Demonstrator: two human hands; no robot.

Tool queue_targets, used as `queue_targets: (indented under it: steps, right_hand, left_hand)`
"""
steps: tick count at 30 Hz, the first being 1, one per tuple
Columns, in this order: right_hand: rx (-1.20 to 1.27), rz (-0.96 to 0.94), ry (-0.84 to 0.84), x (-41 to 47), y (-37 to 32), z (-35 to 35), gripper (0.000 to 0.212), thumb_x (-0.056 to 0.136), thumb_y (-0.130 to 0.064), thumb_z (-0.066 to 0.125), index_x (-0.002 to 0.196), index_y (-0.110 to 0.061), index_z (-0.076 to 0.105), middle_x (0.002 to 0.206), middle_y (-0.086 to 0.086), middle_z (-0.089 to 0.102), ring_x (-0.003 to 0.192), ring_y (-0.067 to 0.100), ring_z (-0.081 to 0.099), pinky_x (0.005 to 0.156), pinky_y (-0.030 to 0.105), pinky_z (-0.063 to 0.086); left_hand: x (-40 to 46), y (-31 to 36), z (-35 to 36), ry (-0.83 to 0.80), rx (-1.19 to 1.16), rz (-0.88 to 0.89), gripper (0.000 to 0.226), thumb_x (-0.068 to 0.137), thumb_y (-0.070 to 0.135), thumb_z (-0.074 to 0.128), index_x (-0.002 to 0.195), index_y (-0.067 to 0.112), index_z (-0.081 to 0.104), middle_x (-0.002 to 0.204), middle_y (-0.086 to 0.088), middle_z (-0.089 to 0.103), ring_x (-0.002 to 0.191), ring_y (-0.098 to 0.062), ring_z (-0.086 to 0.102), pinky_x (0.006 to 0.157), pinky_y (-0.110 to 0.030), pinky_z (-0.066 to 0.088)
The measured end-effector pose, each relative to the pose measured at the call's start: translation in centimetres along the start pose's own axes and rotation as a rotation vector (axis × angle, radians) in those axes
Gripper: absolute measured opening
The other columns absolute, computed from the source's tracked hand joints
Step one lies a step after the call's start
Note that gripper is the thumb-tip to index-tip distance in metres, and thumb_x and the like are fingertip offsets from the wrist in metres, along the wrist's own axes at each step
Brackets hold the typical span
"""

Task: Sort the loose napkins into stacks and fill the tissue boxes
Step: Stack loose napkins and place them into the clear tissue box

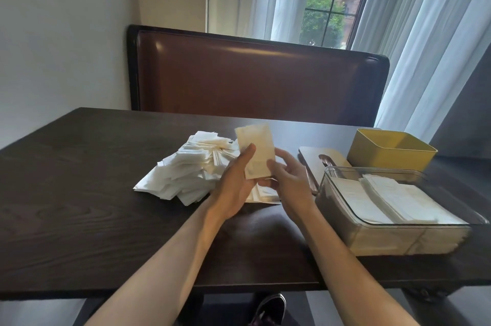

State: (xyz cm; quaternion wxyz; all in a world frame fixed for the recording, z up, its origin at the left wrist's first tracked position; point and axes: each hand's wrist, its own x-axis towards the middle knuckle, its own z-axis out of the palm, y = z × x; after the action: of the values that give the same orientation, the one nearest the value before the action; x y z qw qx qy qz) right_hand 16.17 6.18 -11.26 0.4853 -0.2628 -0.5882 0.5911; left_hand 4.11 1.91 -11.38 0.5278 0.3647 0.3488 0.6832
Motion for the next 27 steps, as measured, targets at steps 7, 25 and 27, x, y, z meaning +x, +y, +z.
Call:
queue_targets:
  steps: [7, 25, 27]
  right_hand:
    - [-0.748, -0.029, 0.282, 1.3, 2.4, -1.2, 0.023, 0.095, -0.019, 0.060, 0.113, -0.010, 0.070, 0.102, 0.007, 0.073, 0.091, 0.017, 0.065, 0.085, 0.031, 0.050]
    - [-0.923, 0.230, 0.212, 3.4, 2.4, -1.1, 0.030, 0.090, -0.034, 0.063, 0.110, -0.013, 0.074, 0.112, 0.004, 0.072, 0.109, 0.025, 0.063, 0.096, 0.038, 0.048]
    - [-0.973, 0.208, 0.176, 4.2, 2.6, -0.6, 0.037, 0.093, -0.034, 0.058, 0.124, -0.015, 0.066, 0.124, 0.004, 0.067, 0.119, 0.027, 0.058, 0.102, 0.041, 0.043]
  left_hand:
    - [0.9, 0.8, -0.9, 0.264, -0.194, -0.011, 0.039, 0.109, 0.025, 0.034, 0.111, 0.005, 0.067, 0.107, -0.013, 0.072, 0.095, -0.022, 0.070, 0.087, -0.034, 0.053]
    - [0.9, 0.6, -2.5, 0.199, -0.355, -0.123, 0.041, 0.096, 0.041, 0.051, 0.115, 0.007, 0.064, 0.091, -0.011, 0.061, 0.086, -0.026, 0.063, 0.089, -0.042, 0.053]
    - [1.0, 0.8, -2.8, 0.191, -0.311, -0.149, 0.043, 0.097, 0.041, 0.051, 0.117, 0.005, 0.064, 0.090, -0.010, 0.060, 0.084, -0.025, 0.062, 0.088, -0.040, 0.054]
